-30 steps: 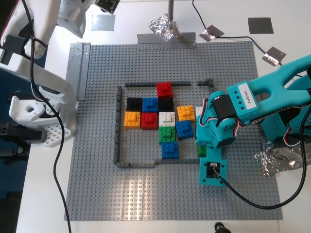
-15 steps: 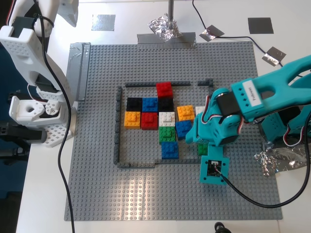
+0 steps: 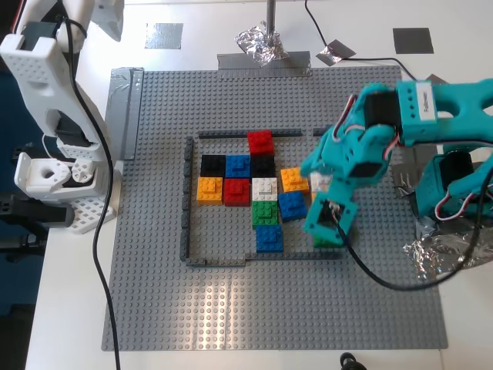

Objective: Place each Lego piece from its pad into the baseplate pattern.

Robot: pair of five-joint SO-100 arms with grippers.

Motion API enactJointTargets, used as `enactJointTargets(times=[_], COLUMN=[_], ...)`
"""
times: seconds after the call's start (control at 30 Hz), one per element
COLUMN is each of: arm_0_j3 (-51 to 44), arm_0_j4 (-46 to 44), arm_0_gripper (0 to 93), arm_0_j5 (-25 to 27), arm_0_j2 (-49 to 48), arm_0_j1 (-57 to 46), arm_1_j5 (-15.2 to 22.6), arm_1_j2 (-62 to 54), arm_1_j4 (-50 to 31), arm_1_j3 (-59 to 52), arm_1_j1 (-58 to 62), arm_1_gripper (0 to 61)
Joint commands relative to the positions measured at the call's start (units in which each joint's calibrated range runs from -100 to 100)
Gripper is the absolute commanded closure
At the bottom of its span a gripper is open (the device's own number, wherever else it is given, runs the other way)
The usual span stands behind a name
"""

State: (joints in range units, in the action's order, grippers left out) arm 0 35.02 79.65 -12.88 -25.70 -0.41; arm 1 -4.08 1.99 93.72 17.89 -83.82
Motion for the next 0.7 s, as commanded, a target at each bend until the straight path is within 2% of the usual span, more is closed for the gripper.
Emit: enactJointTargets(times=[0.0, 0.13, 0.3, 0.47, 0.67], arm_0_j3=[-1.3, -3.5, -7.4, -10.3, -13.0], arm_0_j4=[0.7, 0.4, 0.4, 0.8, 0.7], arm_0_gripper=[67.9, 67.9, 68.3, 82.4, 84.5], arm_0_j5=[2.3, 3.8, 6.1, 7.5, 9.9], arm_0_j2=[-2.0, -1.5, -1.2, -1.2, -0.9], arm_0_j1=[-10.4, -19.0, -27.5, -34.2, -44.6], arm_1_j5=[1.1, 2.1, 3.1, 3.3, 3.5], arm_1_j2=[4.2, 6.4, 6.3, 6.0, 6.2], arm_1_j4=[4.8, 5.1, 5.4, 4.1, 2.5], arm_1_j3=[12.1, 15.9, 14.3, 10.2, 8.4], arm_1_j1=[-0.4, 0.1, 0.4, 0.1, -0.3], arm_1_gripper=[61.2, 61.2, 61.2, 61.2, 61.2])
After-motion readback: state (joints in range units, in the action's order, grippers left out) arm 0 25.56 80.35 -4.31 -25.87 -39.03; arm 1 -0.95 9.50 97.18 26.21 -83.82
